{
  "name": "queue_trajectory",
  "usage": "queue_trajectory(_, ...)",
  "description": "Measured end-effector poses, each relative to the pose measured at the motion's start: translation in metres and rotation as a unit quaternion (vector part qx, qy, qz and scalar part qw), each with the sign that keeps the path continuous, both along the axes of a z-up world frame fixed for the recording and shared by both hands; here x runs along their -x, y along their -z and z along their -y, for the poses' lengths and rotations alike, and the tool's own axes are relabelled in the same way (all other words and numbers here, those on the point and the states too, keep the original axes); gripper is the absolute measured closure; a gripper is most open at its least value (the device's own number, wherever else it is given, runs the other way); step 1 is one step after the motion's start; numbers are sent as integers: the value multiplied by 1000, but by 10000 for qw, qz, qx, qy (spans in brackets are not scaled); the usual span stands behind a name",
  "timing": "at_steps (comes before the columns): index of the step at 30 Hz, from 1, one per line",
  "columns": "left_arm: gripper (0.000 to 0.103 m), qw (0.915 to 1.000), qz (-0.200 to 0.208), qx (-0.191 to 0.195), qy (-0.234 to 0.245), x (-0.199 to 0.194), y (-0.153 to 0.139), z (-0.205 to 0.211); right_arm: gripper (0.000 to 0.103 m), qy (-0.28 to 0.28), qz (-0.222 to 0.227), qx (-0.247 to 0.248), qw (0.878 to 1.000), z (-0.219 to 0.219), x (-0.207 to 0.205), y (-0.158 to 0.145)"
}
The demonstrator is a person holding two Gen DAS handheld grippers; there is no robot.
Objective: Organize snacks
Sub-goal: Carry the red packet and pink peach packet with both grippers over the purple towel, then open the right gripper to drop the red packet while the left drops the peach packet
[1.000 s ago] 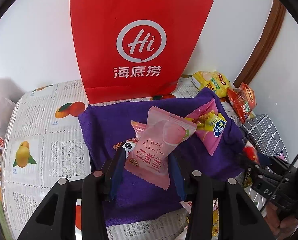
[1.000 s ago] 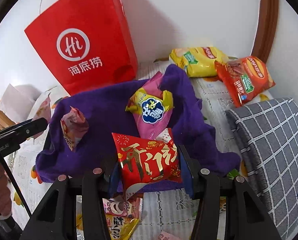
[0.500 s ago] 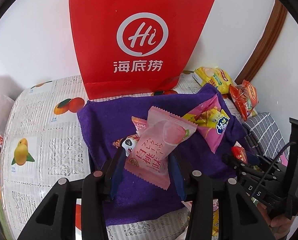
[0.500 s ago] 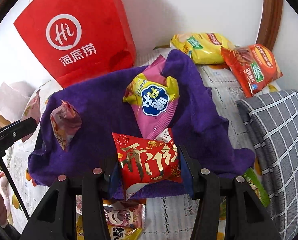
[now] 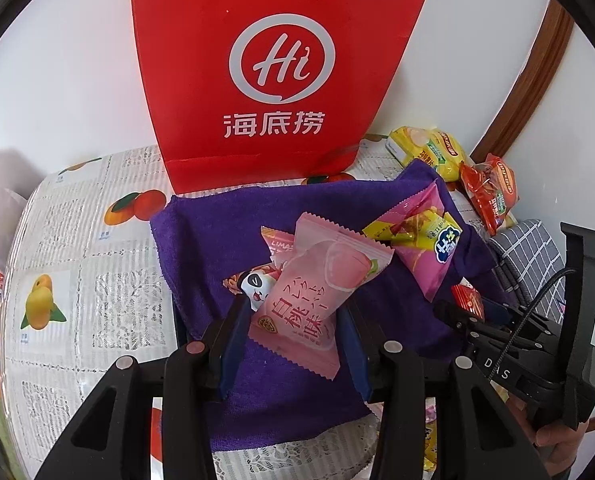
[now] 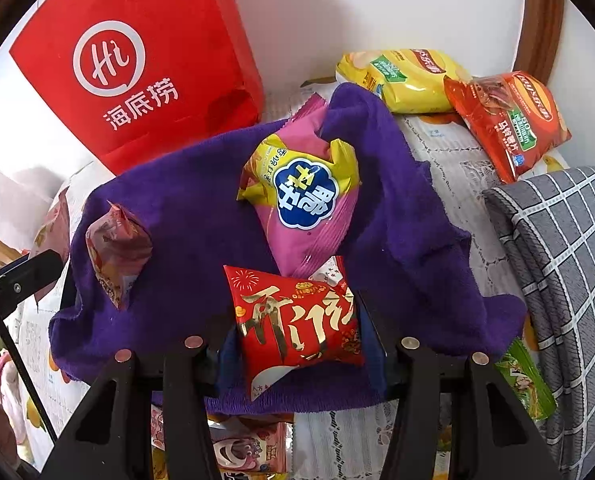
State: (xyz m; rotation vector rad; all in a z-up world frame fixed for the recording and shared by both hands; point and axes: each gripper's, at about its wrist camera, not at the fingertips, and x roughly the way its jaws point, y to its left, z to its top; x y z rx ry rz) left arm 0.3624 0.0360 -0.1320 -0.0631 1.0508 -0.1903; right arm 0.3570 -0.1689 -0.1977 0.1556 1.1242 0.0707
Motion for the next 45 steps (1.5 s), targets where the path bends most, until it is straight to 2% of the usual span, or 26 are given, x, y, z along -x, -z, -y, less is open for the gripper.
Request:
queue_trajectory(16,61,9999,-36,-51,117,2,4,9,49,-57,-257,51,9996,-8,-9,24)
queue_trajectory(24,61,9998,-89,-89,178,1,9,14,46,-131,-299,60,9994,-9,-11,26)
queue_trajectory(30,60,9997,-144,-88,184,0,12,16,39,-92,-212,-88,9997,-5,-9,17)
queue_trajectory(39,60,9996,-205,46,173,-1,13,12,37,-171,-100,-105,9997,-7,-2,-1)
queue_trajectory(45,60,9995,-252,29,194,-1,16,14,35,-115,-43,-461,9989,2,6,-10)
